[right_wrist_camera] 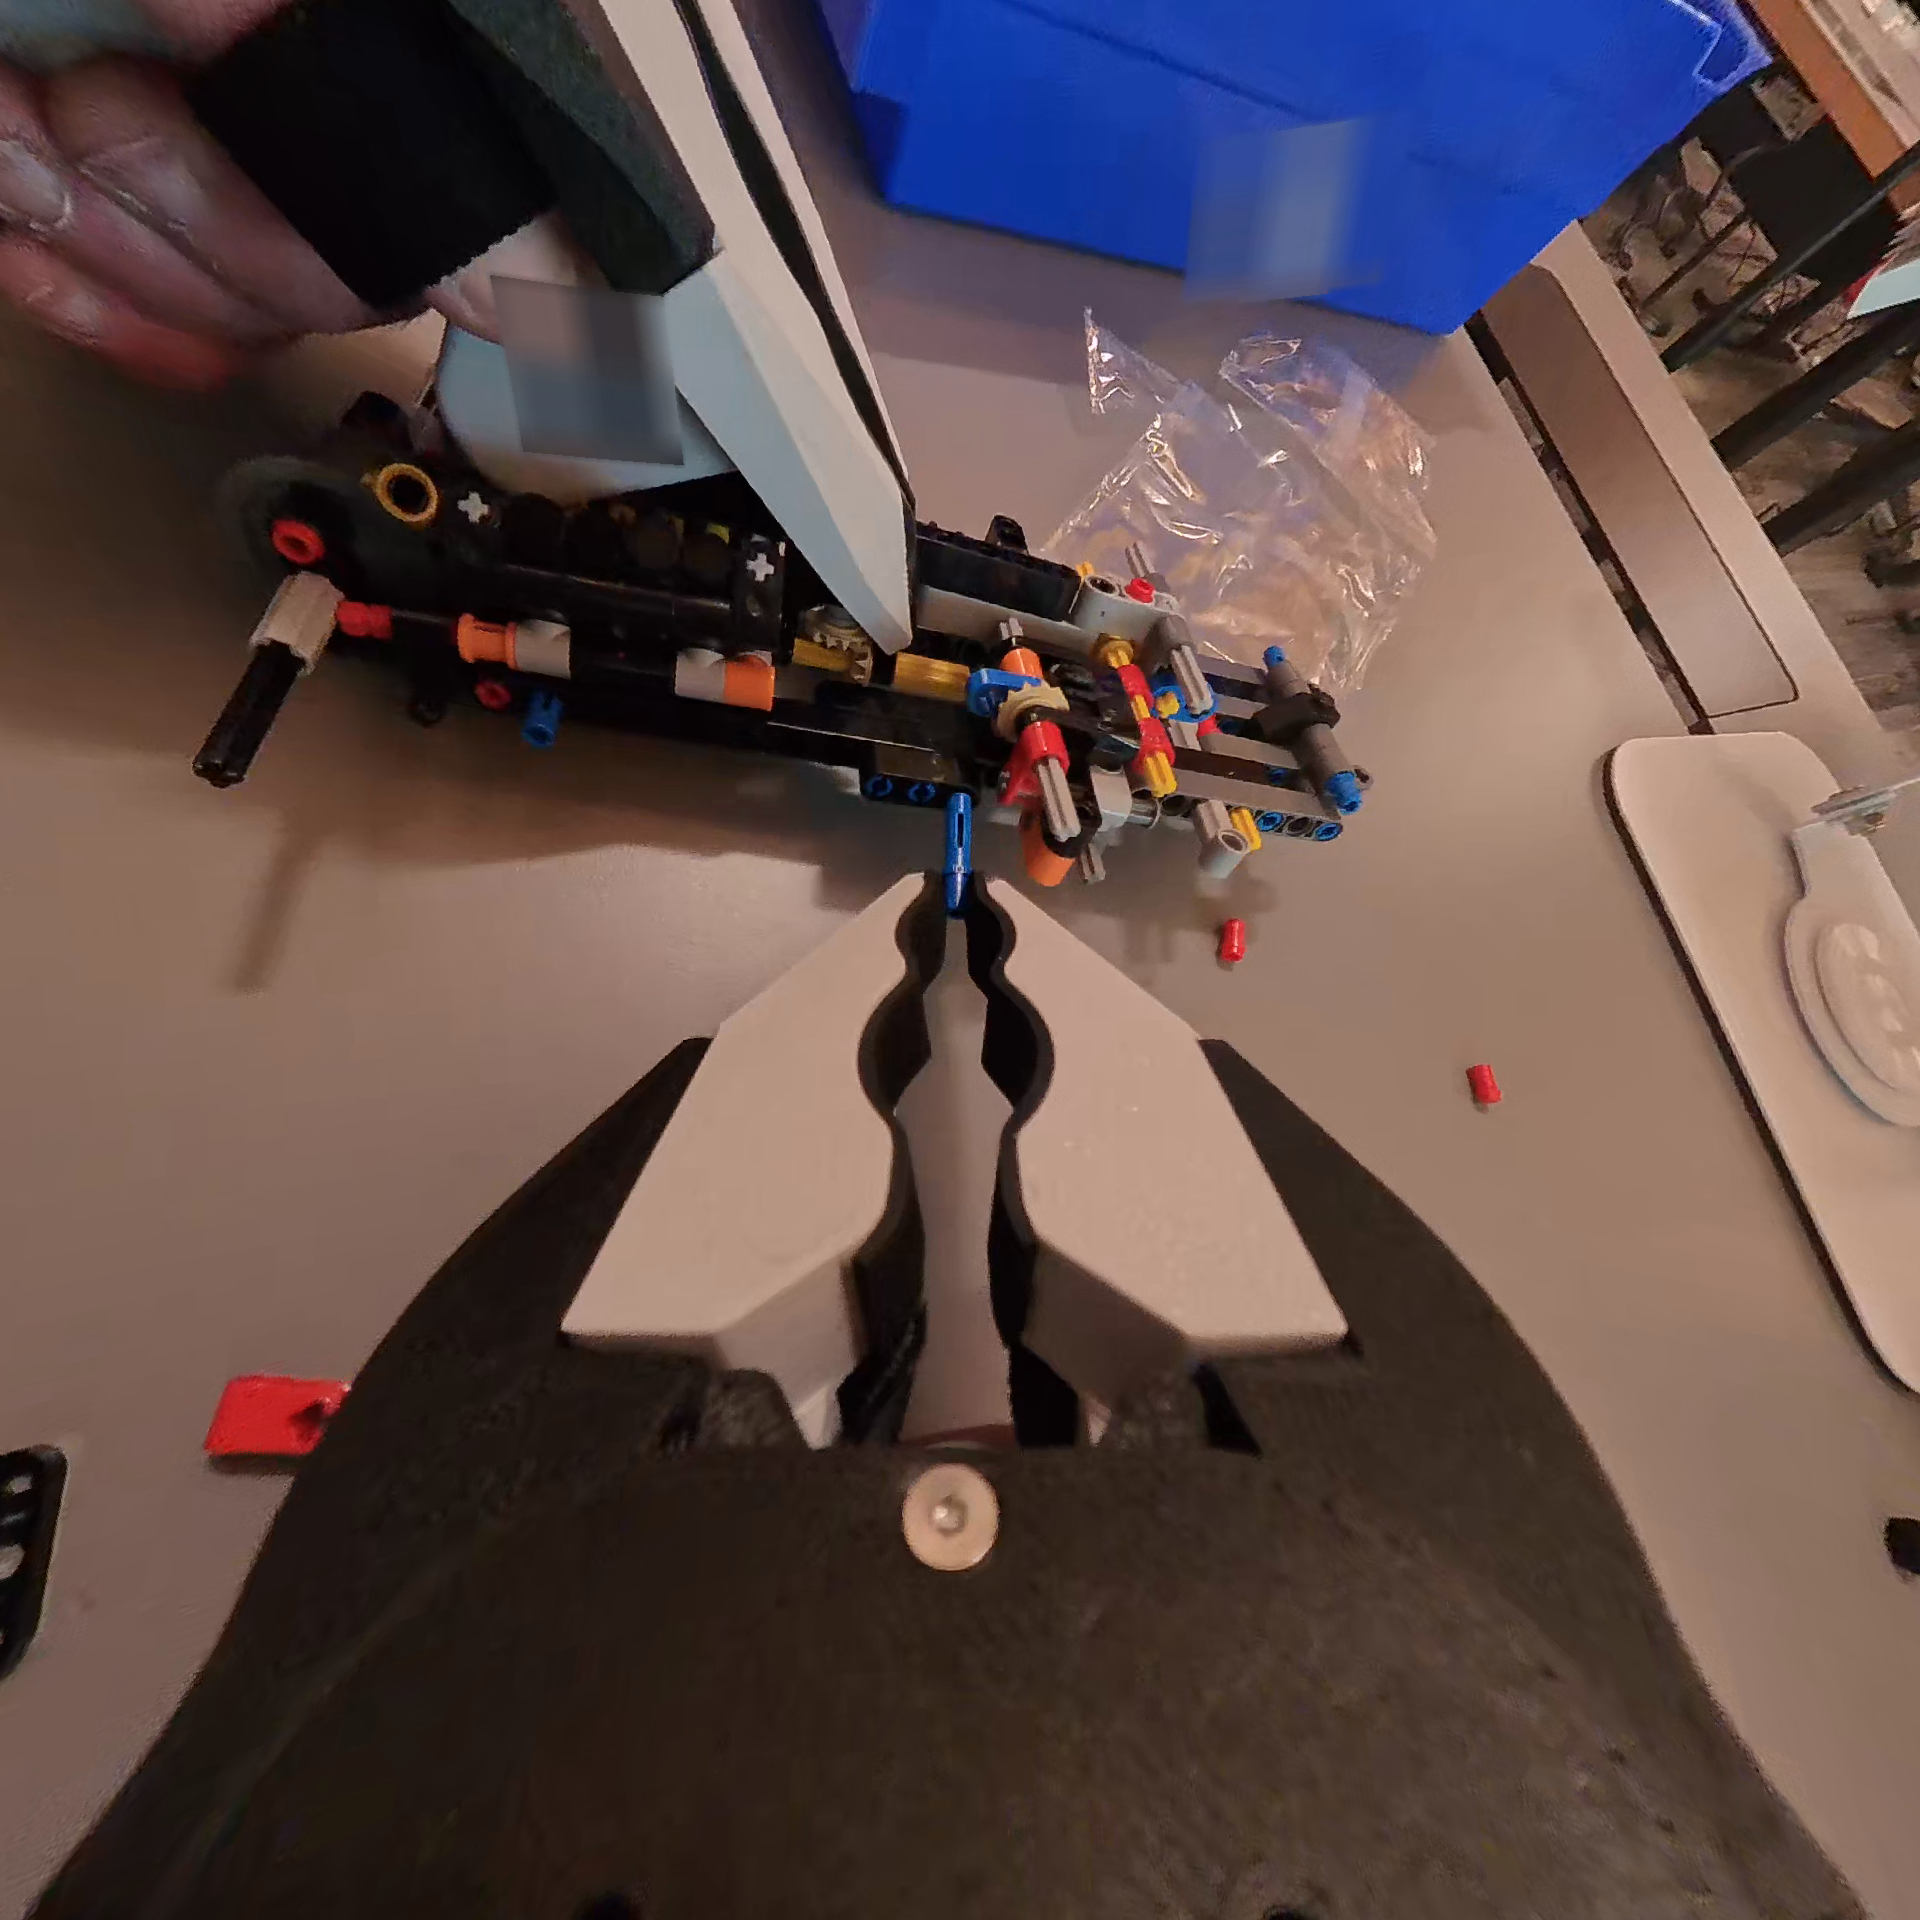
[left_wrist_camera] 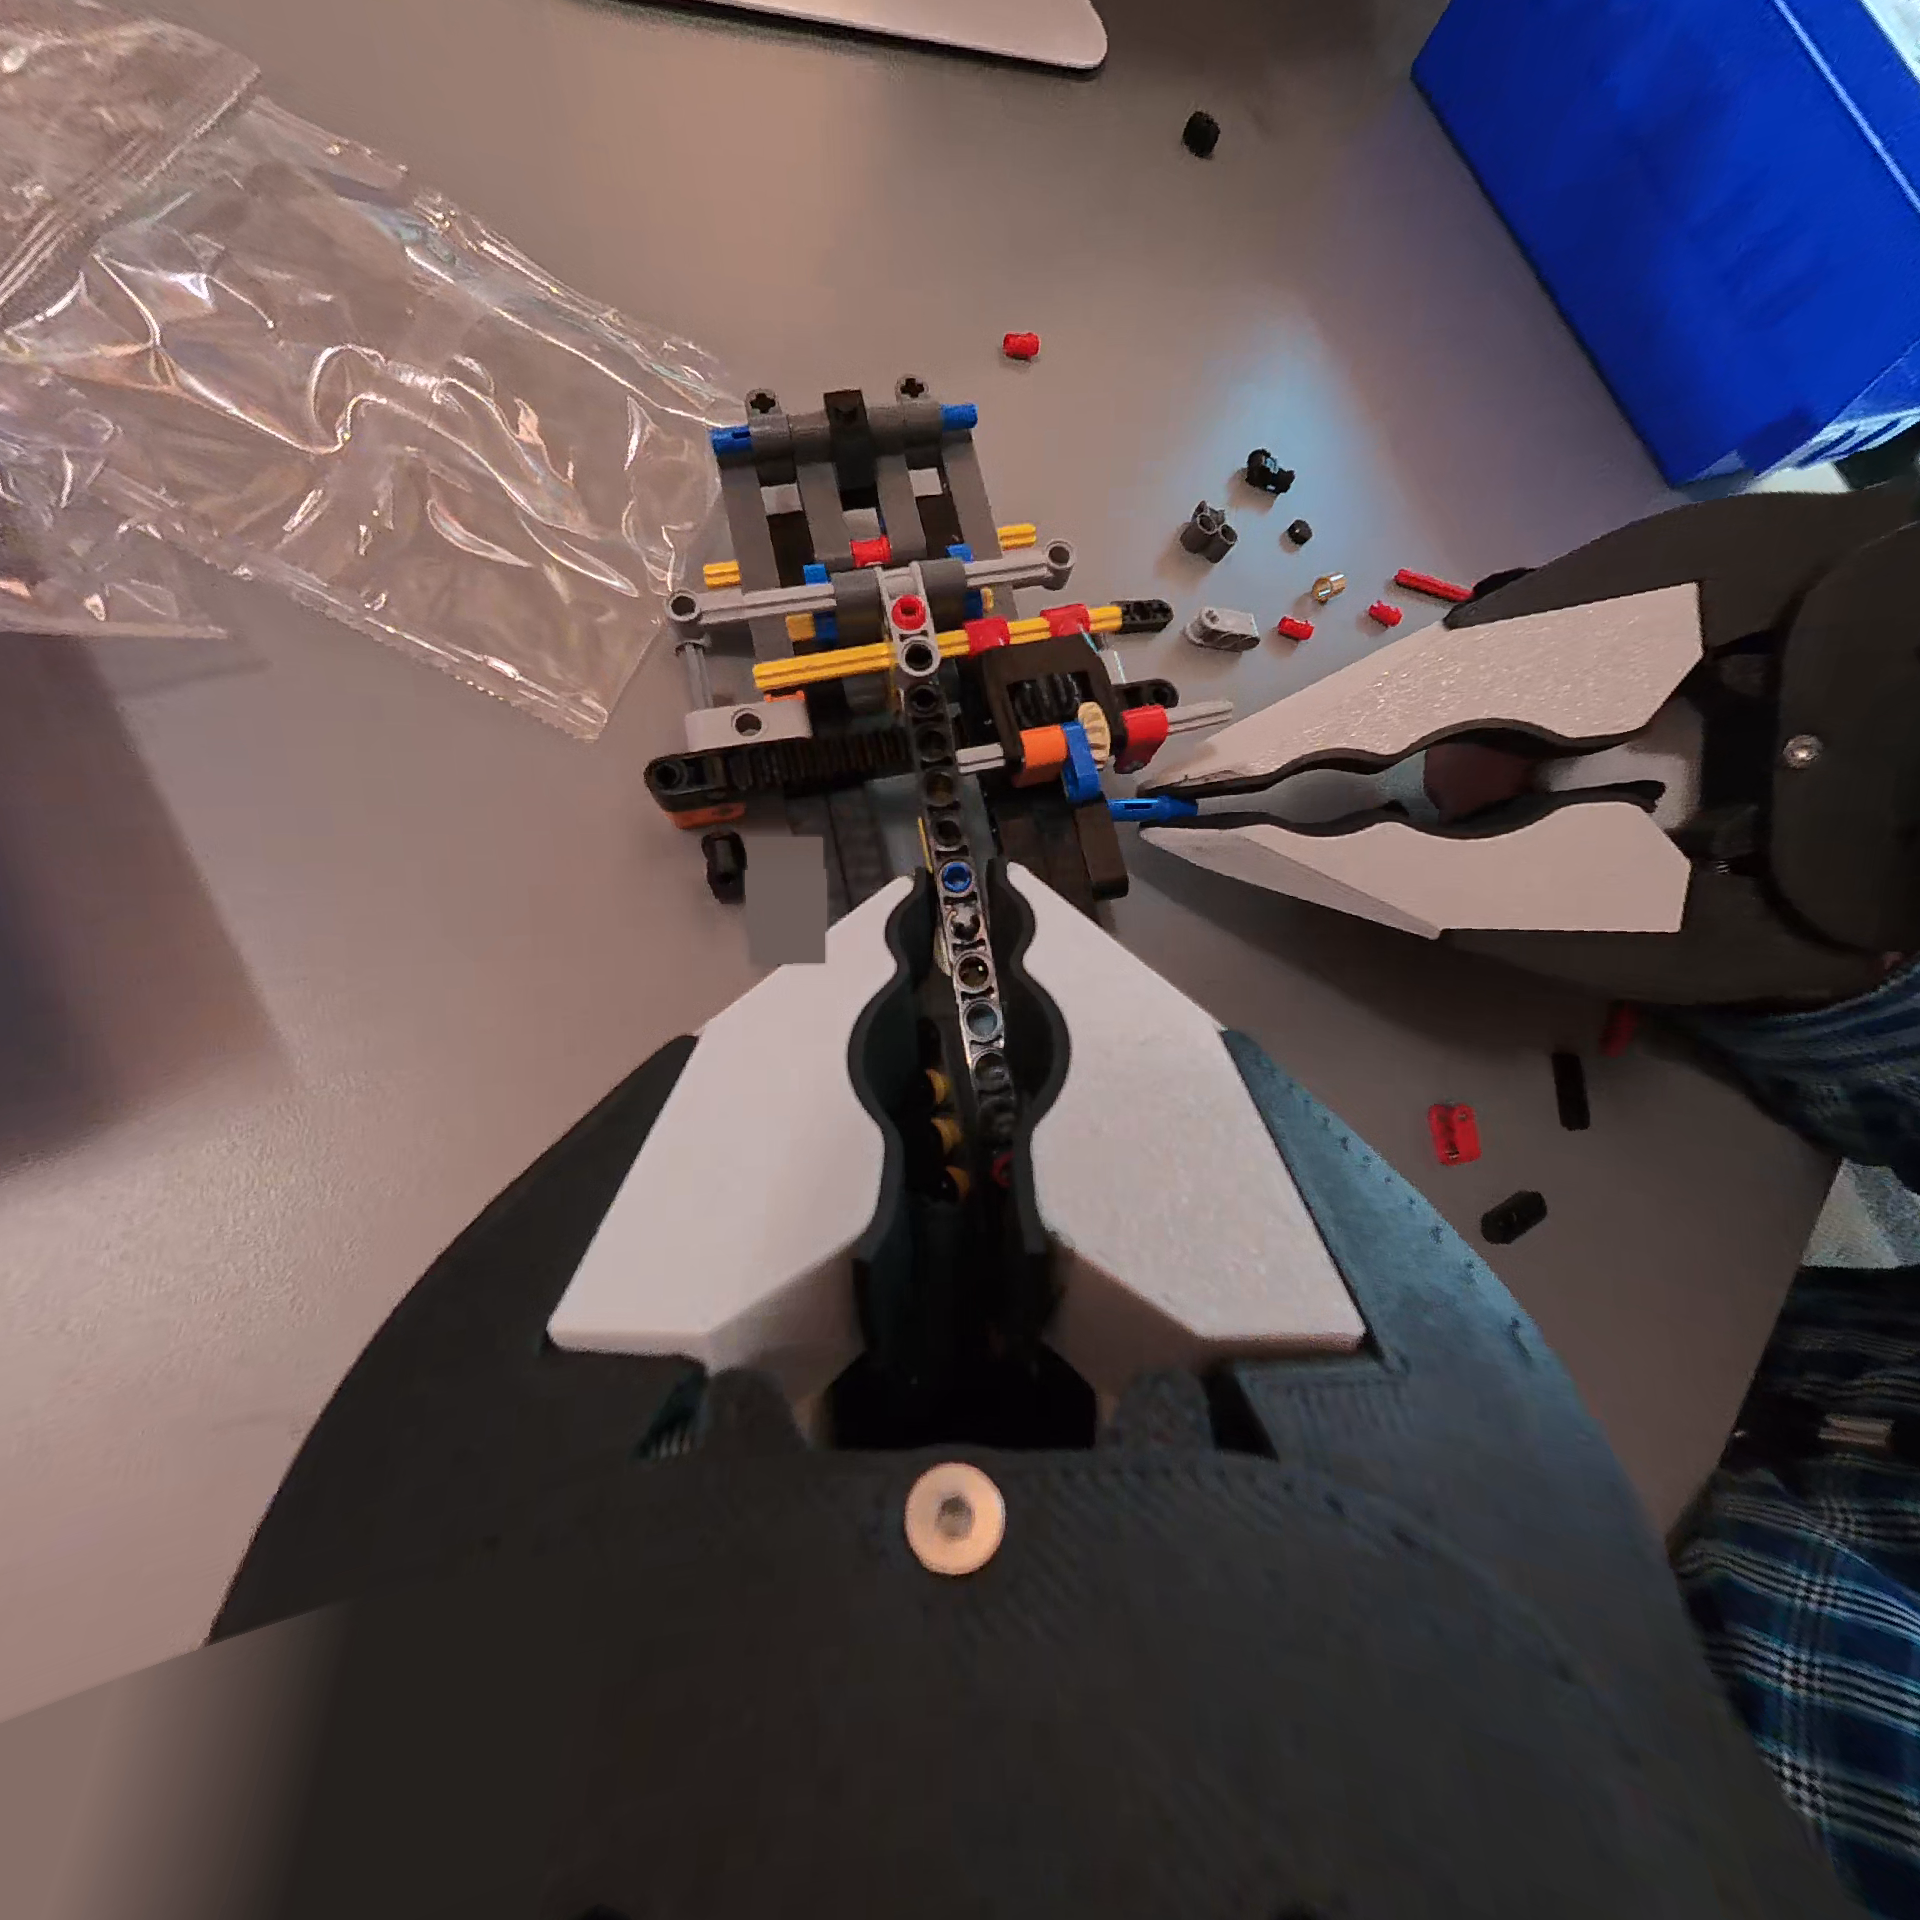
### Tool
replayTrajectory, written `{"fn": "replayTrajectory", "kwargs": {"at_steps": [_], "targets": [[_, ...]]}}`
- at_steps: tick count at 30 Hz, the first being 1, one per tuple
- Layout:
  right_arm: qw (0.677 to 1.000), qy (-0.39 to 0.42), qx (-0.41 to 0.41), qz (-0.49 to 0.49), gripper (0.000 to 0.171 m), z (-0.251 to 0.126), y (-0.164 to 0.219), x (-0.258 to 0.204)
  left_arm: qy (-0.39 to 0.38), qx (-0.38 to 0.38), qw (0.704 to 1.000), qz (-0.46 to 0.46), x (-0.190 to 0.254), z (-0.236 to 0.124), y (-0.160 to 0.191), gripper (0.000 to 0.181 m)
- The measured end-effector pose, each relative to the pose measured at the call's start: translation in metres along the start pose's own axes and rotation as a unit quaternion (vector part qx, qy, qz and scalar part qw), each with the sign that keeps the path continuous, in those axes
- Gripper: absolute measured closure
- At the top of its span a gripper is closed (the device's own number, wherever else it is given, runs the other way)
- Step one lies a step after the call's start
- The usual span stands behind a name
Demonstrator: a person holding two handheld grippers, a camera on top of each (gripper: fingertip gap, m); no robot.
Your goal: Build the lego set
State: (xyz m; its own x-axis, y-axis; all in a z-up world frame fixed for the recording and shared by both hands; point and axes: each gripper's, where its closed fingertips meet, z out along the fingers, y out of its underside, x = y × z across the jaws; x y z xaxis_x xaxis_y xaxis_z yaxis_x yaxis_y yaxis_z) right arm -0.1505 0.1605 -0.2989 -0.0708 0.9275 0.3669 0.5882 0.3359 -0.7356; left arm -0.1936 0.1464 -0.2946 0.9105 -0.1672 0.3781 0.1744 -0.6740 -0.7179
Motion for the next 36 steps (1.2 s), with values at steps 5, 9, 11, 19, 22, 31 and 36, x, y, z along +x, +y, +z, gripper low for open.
{"fn": "replayTrajectory", "kwargs": {"at_steps": [5, 9, 11, 19, 22, 31, 36], "targets": [[1.000, -0.007, -0.007, -0.018, 0.170, 0.003, 0.005, -0.003, -0.006, -0.004, 1.000, 0.001, 0.000, 0.002, 0.003, 0.171], [1.000, -0.013, -0.016, -0.018, 0.170, 0.005, 0.008, -0.004, -0.018, -0.007, 1.000, 0.011, 0.000, 0.004, 0.004, 0.170], [0.999, -0.015, -0.024, -0.017, 0.170, 0.006, 0.010, -0.005, -0.023, -0.010, 1.000, 0.016, 0.000, 0.005, 0.005, 0.170], [0.999, -0.036, -0.027, -0.028, 0.170, 0.009, 0.014, -0.008, -0.027, -0.013, 0.999, 0.015, 0.000, 0.006, 0.007, 0.169], [0.998, -0.047, -0.019, -0.042, 0.170, 0.010, 0.013, -0.007, -0.024, -0.012, 1.000, 0.009, -0.001, 0.006, 0.007, 0.169], [0.993, -0.080, 0.009, -0.086, 0.170, 0.012, 0.013, -0.005, -0.009, -0.004, 1.000, -0.015, -0.001, 0.005, 0.006, 0.168], [0.988, -0.094, 0.024, -0.118, 0.170, 0.013, 0.012, -0.004, -0.003, -0.002, 1.000, -0.024, -0.002, 0.005, 0.006, 0.168]]}}
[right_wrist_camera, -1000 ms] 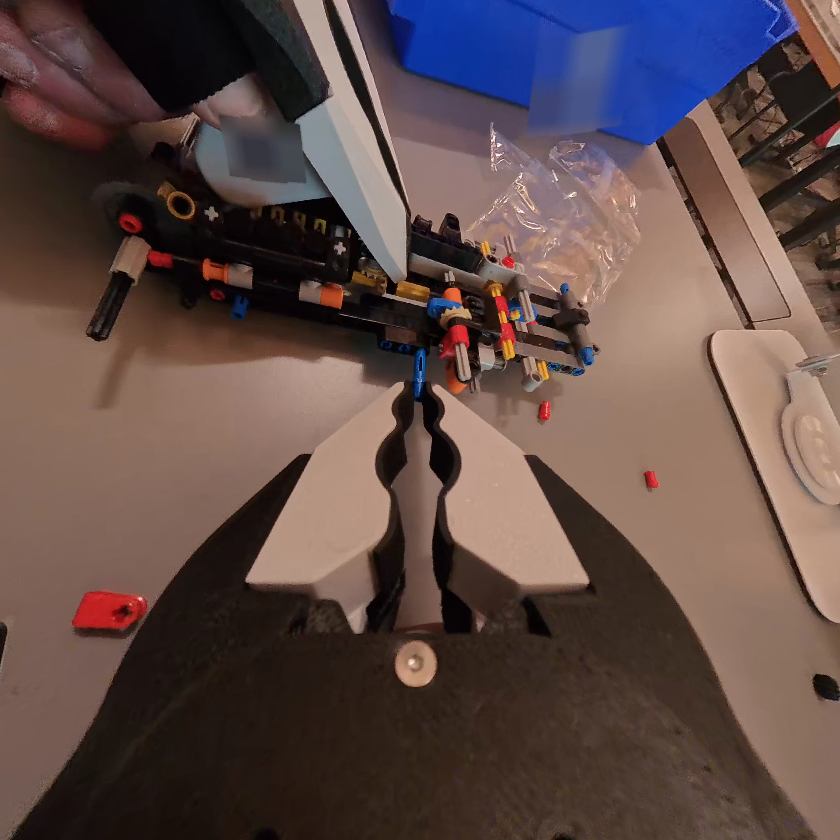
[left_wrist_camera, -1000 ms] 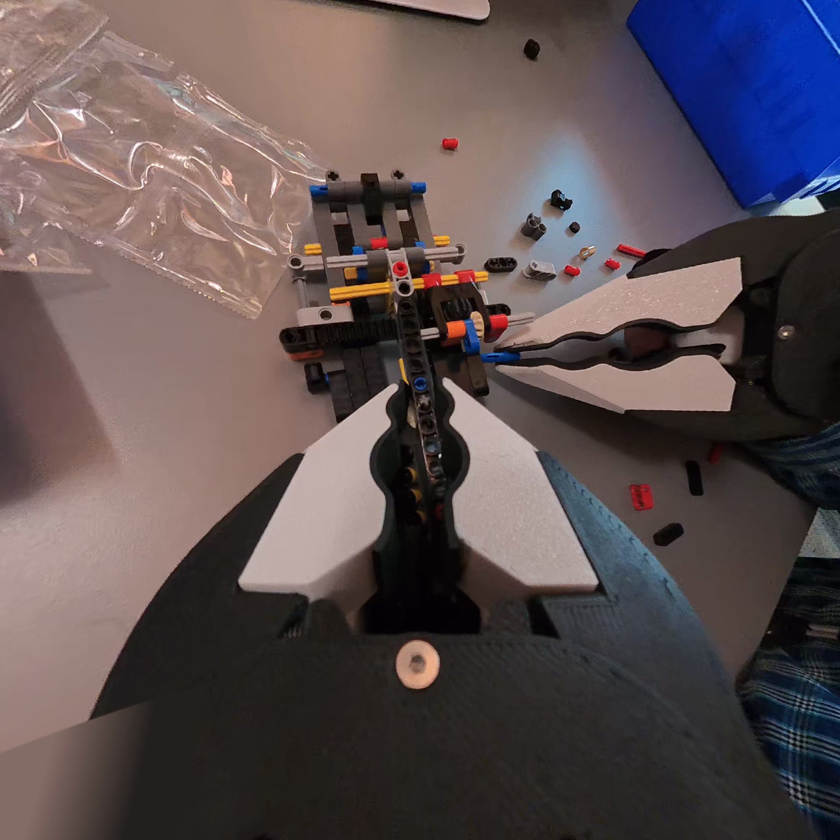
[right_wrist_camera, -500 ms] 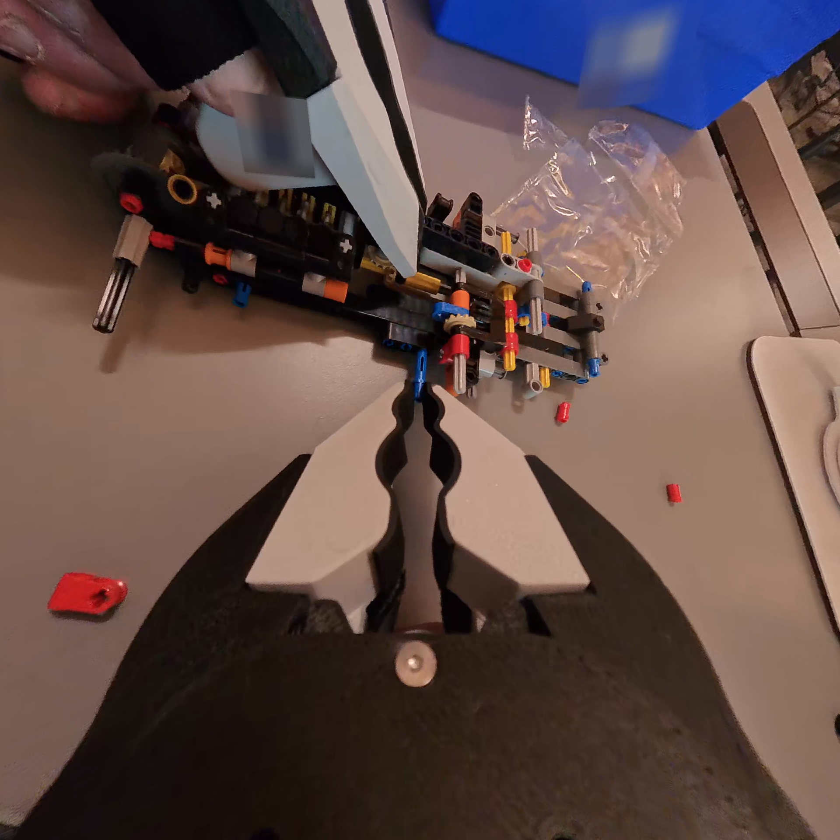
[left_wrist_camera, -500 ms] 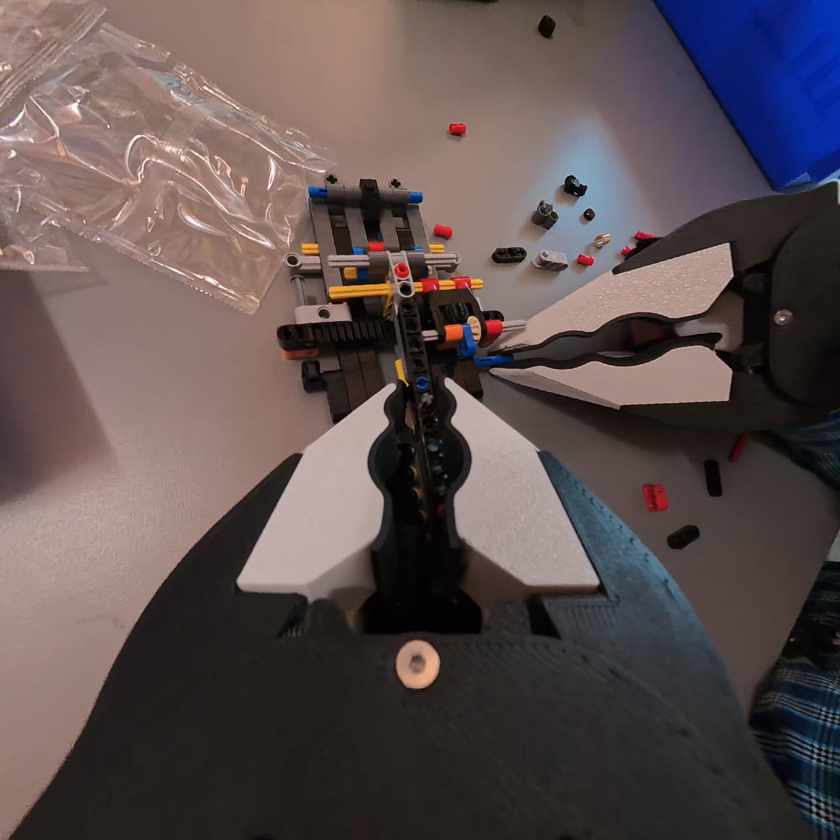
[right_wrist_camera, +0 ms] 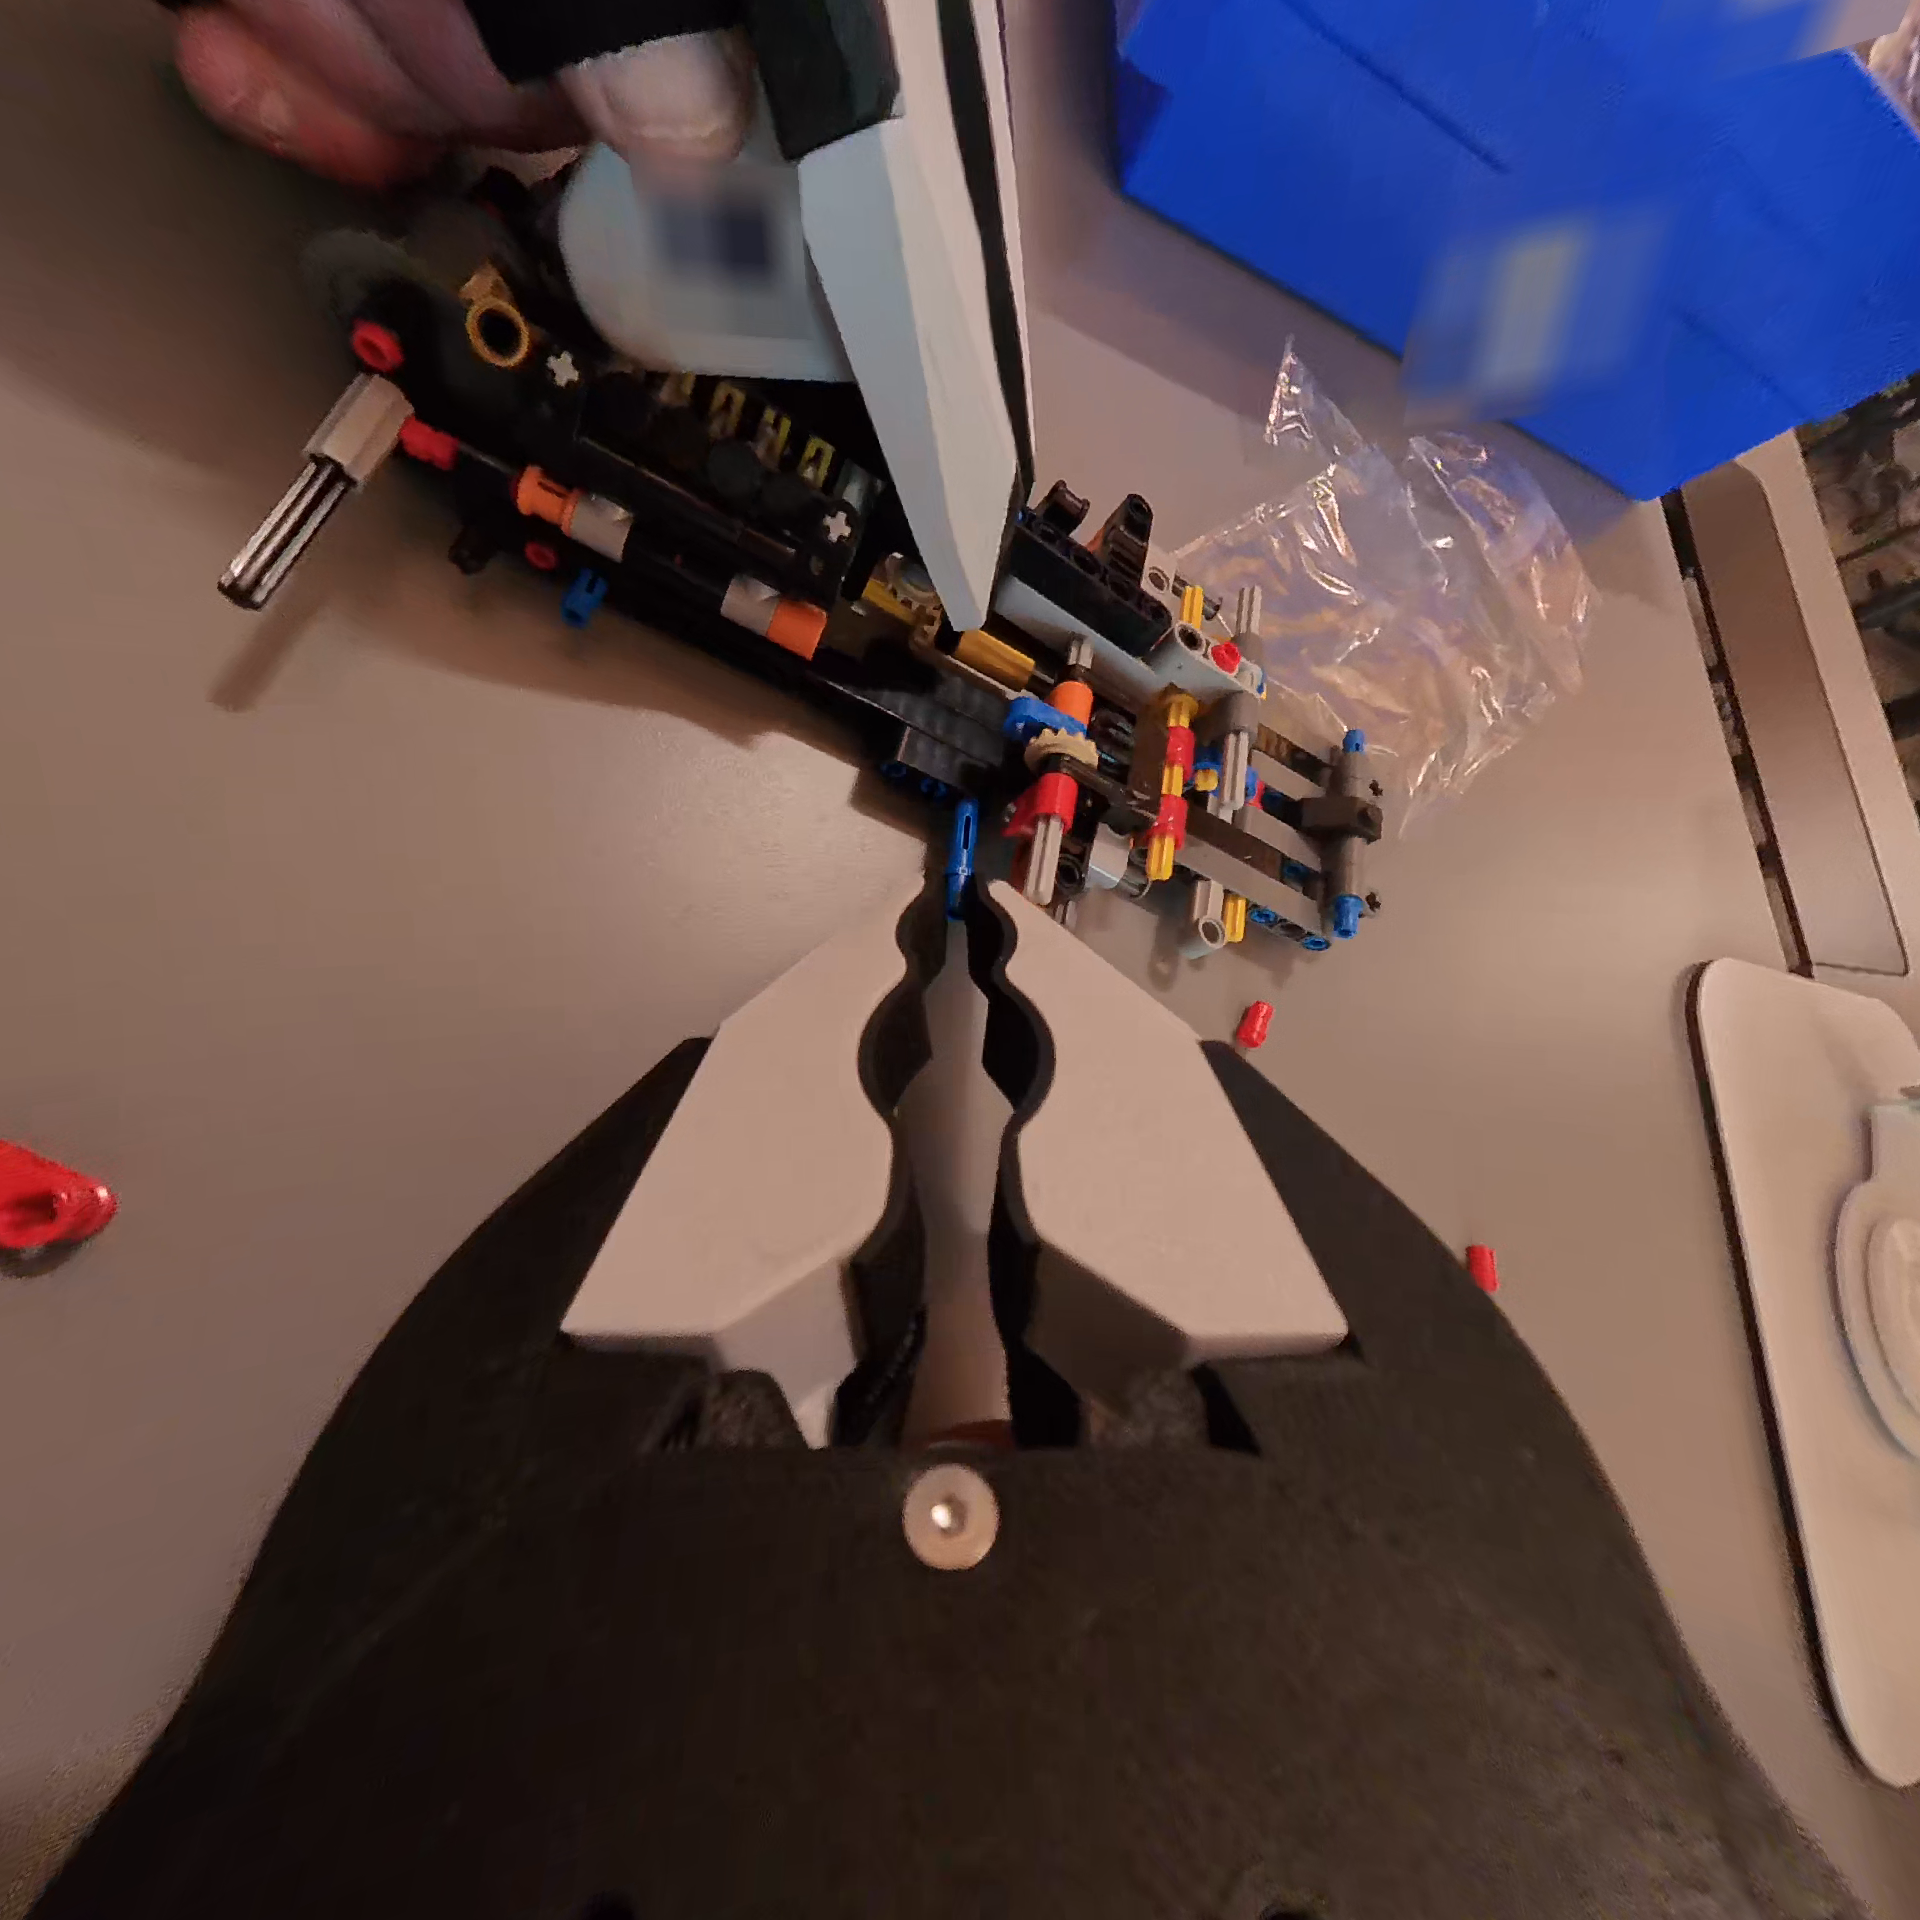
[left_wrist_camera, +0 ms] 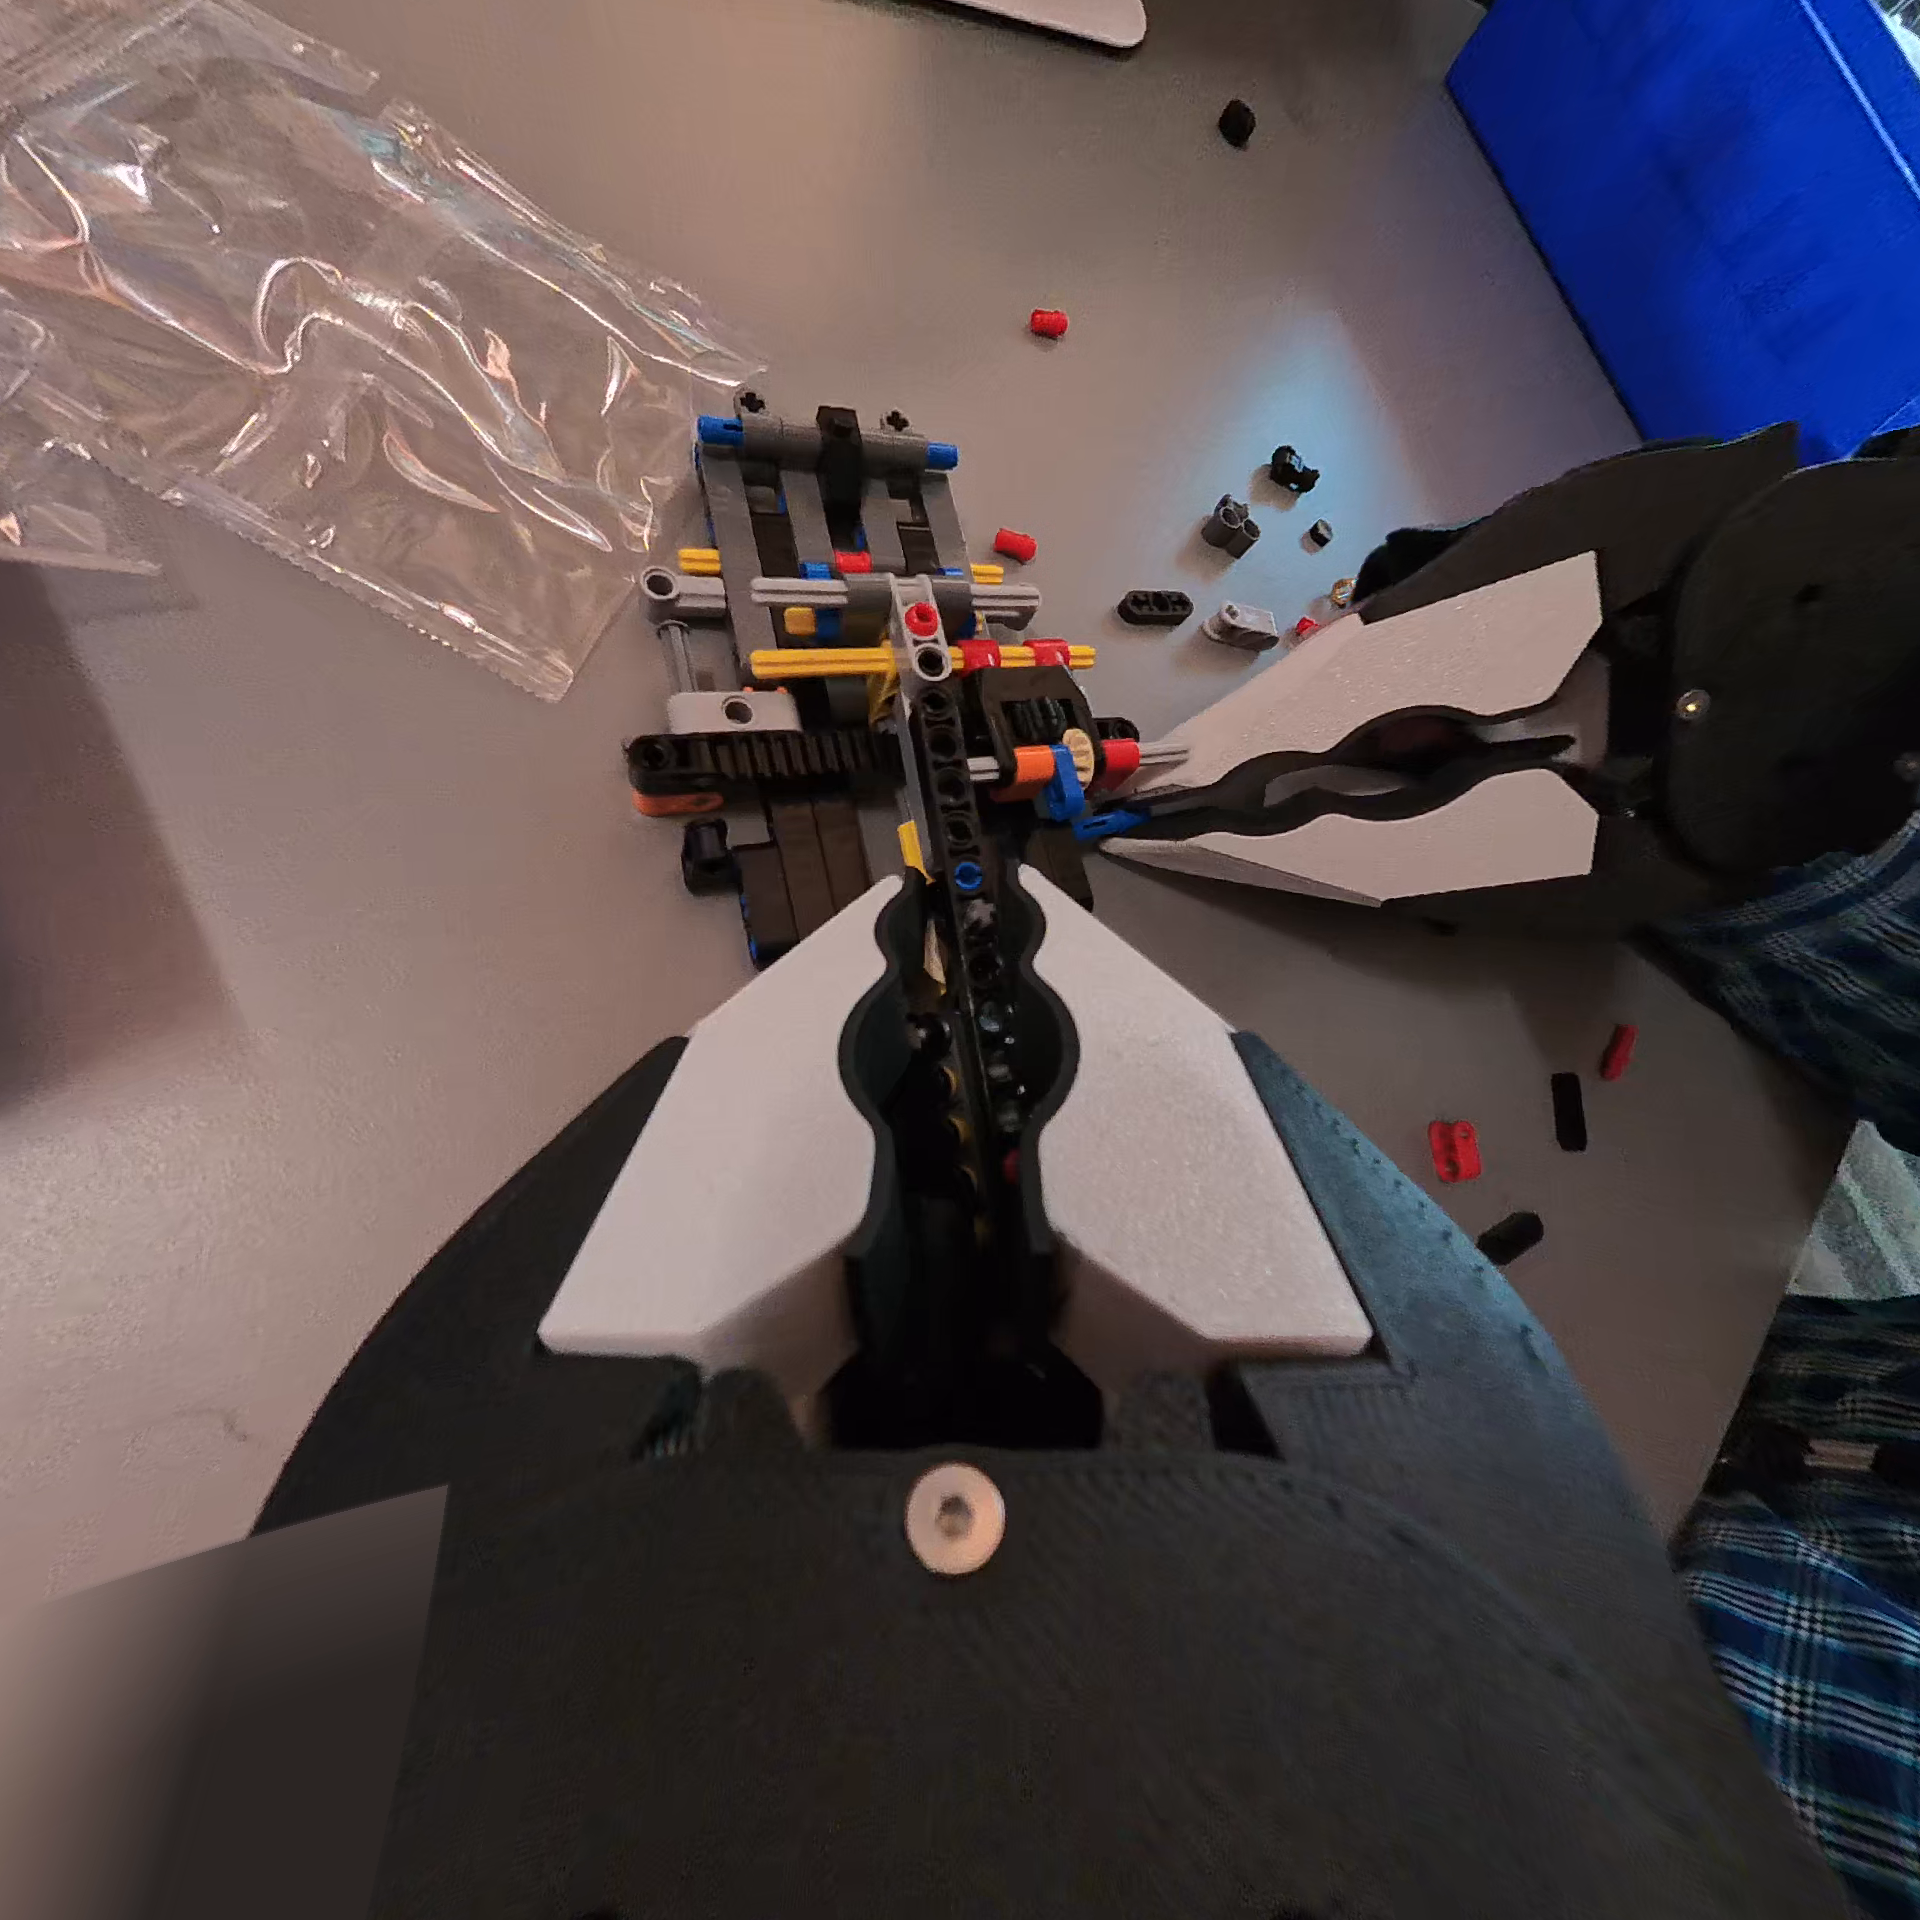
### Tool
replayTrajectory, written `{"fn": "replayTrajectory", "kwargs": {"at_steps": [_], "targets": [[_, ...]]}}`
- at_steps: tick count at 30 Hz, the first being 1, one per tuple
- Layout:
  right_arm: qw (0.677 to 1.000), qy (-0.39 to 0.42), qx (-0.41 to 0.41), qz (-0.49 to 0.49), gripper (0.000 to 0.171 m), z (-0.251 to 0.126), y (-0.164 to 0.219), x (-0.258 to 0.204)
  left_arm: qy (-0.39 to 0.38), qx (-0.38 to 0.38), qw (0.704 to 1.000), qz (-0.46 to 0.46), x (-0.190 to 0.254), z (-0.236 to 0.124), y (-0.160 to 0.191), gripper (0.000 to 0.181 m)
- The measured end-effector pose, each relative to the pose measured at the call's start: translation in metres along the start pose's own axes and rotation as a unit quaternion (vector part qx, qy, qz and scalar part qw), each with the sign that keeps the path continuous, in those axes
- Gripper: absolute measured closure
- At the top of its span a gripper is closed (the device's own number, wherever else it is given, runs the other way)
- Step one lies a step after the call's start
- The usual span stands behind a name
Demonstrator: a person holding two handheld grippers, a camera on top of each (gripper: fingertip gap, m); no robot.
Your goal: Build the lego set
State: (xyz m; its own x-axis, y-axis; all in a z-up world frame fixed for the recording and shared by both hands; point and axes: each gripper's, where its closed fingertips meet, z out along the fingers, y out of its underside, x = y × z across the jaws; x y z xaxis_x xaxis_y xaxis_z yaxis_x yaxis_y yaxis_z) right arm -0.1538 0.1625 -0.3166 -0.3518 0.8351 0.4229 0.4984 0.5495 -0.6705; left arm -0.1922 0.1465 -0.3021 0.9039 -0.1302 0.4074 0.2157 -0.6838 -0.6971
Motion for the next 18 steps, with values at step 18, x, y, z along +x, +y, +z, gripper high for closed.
{"fn": "replayTrajectory", "kwargs": {"at_steps": [18], "targets": [[0.999, 0.050, -0.020, 0.006, 0.170, 0.0038, -0.0025, 0.0019, 0.006, 0.007, 1.000, -0.026, -0.0037, -0.0016, -0.0009, 0.168]]}}
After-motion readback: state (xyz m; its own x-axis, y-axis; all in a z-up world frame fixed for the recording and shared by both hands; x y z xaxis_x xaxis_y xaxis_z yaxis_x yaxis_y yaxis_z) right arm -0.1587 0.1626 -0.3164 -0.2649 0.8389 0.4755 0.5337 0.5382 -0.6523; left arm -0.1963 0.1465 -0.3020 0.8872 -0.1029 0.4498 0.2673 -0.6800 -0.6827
